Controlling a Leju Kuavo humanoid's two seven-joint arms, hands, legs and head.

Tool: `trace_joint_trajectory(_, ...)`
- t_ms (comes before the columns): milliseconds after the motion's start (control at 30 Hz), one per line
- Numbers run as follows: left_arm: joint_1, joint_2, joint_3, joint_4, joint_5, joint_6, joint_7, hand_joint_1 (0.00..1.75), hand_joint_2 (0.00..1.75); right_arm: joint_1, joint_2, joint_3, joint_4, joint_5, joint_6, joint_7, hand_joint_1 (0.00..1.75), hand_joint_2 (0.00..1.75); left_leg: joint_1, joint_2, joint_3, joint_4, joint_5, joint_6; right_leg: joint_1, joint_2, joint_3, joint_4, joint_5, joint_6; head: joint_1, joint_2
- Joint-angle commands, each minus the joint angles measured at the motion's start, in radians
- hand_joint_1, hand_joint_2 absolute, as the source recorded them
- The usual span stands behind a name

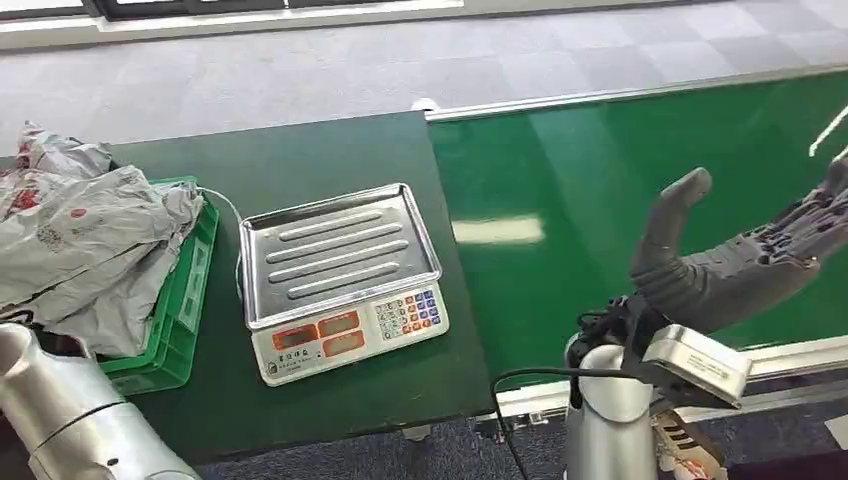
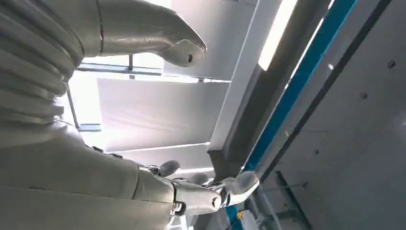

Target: Moved the parcel from conveyor to table for the left to box.

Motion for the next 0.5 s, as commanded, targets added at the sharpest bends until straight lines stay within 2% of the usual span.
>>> trace_joint_trajectory(33, 0.274, 0.103, -0.969, -0.182, -0.035, -0.417, 0.055, 0.0, 1.75, 0.095, 0.003, -0.027, -0.024, -0.01, 0.0, -0.001, 0.0, 1.75, 0.001, -0.013, -0.001, -0.001, 0.001, 0.002, 0.001, -0.011, 0.005, -0.003, -0.001, 0.0, 0.0, 0.0)
trace_joint_trajectory(67, 0.301, 0.112, -1.002, -0.168, 0.015, -0.514, 0.022, 0.0, 1.75, 0.115, 0.003, 0.066, -0.035, -0.131, 0.0, -0.001, 0.0, 1.75, 0.001, -0.014, 0.001, -0.003, 0.001, 0.003, 0.001, -0.012, 0.007, -0.005, -0.001, 0.0, 0.0, 0.0)
trace_joint_trajectory(100, 0.326, 0.112, -1.032, -0.164, 0.064, -0.625, -0.009, 0.0, 1.75, 0.133, -0.052, 0.136, -0.063, -0.324, 0.028, -0.001, 0.0, 1.75, 0.0, -0.013, 0.003, -0.006, 0.001, 0.004, 0.0, -0.01, 0.01, -0.007, -0.001, 0.001, 0.0, 0.0)
trace_joint_trajectory(167, 0.342, 0.129, -1.086, -0.193, 0.122, -0.686, -0.009, 0.0, 1.75, 0.15, -0.074, 0.13, -0.081, -0.431, 0.11, -0.001, 0.0, 1.75, -0.001, -0.007, 0.004, -0.006, -0.001, 0.004, -0.002, -0.004, 0.009, -0.007, -0.001, 0.001, 0.0, 0.0)
trace_joint_trajectory(200, 0.354, 0.134, -1.12, -0.209, 0.154, -0.705, -0.009, 0.0, 1.75, 0.153, -0.078, 0.099, -0.099, -0.519, 0.216, -0.001, 0.0, 1.75, -0.001, -0.003, 0.006, -0.006, -0.003, 0.004, -0.002, -0.001, 0.009, -0.007, -0.001, 0.001, 0.0, 0.0)
trace_joint_trajectory(267, 0.356, 0.116, -1.121, -0.222, 0.223, -0.751, -0.009, 0.0, 1.75, 0.153, -0.067, 0.077, -0.114, -0.591, 0.349, -0.001, 0.0, 1.75, -0.001, -0.004, 0.002, -0.003, -0.003, 0.003, -0.002, -0.004, 0.006, -0.003, -0.002, 0.001, 0.0, 0.0)
trace_joint_trajectory(300, 0.365, 0.081, -1.087, -0.229, 0.305, -0.835, -0.009, 0.0, 1.75, 0.162, -0.045, 0.043, -0.132, -0.66, 0.543, -0.001, 0.0, 1.75, -0.001, -0.005, 0.004, -0.005, -0.003, 0.004, -0.001, -0.004, 0.007, -0.005, -0.002, 0.0, 0.0, 0.0)
trace_joint_trajectory(333, 0.371, 0.06, -1.057, -0.22, 0.307, -0.888, -0.009, 0.0, 1.75, 0.172, -0.018, 0.011, -0.125, -0.671, 0.692, -0.001, 0.0, 1.75, -0.001, -0.006, 0.002, -0.003, -0.003, 0.004, -0.001, -0.005, 0.006, -0.003, -0.003, 0.001, 0.0, 0.0)
trace_joint_trajectory(400, 0.374, 0.05, -1.032, -0.184, 0.274, -0.877, -0.009, 0.0, 1.75, 0.175, 0.003, -0.013, -0.088, -0.695, 0.85, -0.001, 0.0, 1.75, -0.001, -0.005, 0.002, -0.002, -0.003, 0.004, -0.002, -0.003, 0.005, -0.003, -0.003, 0.001, 0.0, 0.0)
trace_joint_trajectory(500, 0.39, 0.033, -0.982, -0.191, 0.303, -0.92, -0.009, 0.0, 1.75, 0.157, 0.003, -0.013, -0.061, -0.64, 0.882, -0.001, 0.0, 1.75, -0.001, -0.002, 0.004, -0.004, -0.003, 0.003, -0.002, -0.001, 0.006, -0.004, -0.002, 0.001, 0.0, 0.0)
